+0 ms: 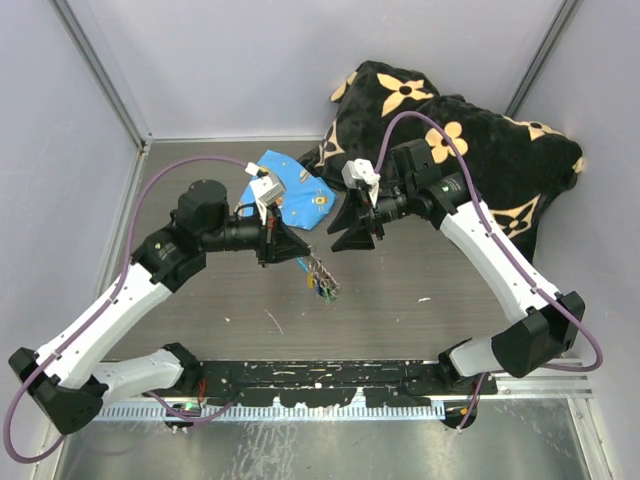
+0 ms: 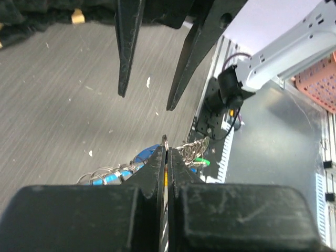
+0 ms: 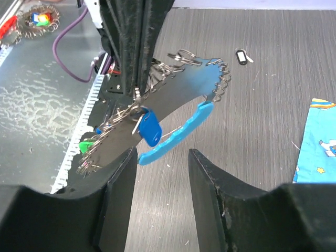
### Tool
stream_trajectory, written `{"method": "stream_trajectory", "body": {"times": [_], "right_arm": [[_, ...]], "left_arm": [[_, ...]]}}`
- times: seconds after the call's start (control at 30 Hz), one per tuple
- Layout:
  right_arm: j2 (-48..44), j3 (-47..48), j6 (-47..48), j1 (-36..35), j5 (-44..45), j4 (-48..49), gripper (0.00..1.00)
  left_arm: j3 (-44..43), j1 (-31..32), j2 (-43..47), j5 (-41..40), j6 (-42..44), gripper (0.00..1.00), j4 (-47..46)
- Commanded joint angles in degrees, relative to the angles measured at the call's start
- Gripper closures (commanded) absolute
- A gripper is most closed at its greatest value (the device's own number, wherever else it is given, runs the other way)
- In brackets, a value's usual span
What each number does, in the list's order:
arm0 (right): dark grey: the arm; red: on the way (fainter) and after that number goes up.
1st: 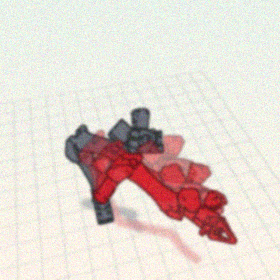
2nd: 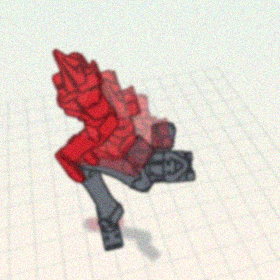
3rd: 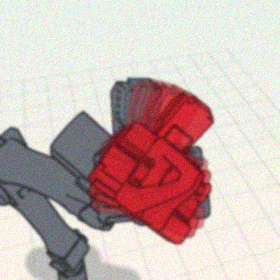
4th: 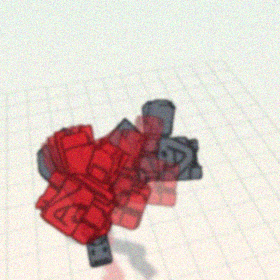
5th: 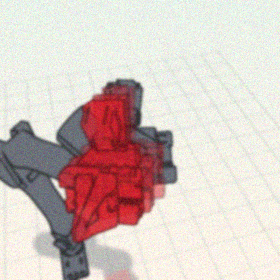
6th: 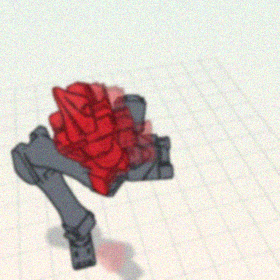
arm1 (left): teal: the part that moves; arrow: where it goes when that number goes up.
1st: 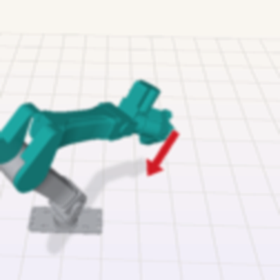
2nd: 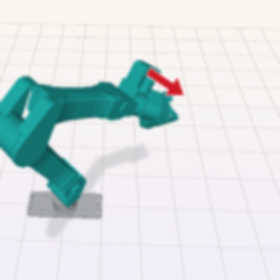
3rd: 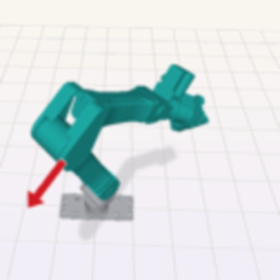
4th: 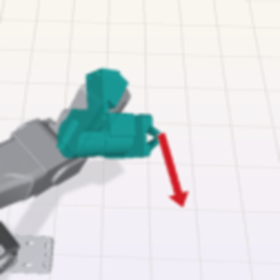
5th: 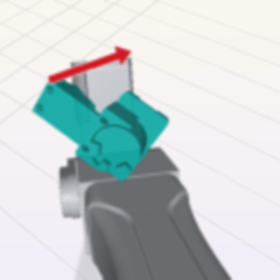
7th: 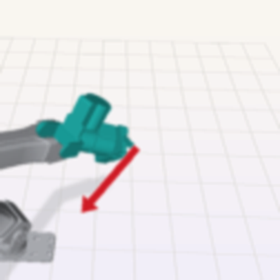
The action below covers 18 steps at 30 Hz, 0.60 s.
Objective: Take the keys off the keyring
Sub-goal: Remove the key from the keyring.
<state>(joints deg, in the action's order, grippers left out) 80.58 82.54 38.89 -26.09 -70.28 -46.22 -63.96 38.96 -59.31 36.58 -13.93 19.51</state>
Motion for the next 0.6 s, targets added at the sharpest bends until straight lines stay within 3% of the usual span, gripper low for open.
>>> {"method": "stream_trajectory", "body": {"times": [0.0,0.23,0.57], "right_arm": [[-2.39,2.76,11.30,0.13,-0.06,-8.92,0.50],[-2.09,1.91,9.03,0.05,-2.07,-5.66,0.51],[-1.83,-4.99,-7.22,-1.18,-5.02,10.35,0.54]], "left_arm": [[-10.19,0.21,-5.31,3.35,10.44,1.00,18.97],[-20.32,0.15,-12.30,2.96,13.87,1.00,31.19],[-20.30,0.17,-14.64,5.95,11.30,1.00,28.05]]}}
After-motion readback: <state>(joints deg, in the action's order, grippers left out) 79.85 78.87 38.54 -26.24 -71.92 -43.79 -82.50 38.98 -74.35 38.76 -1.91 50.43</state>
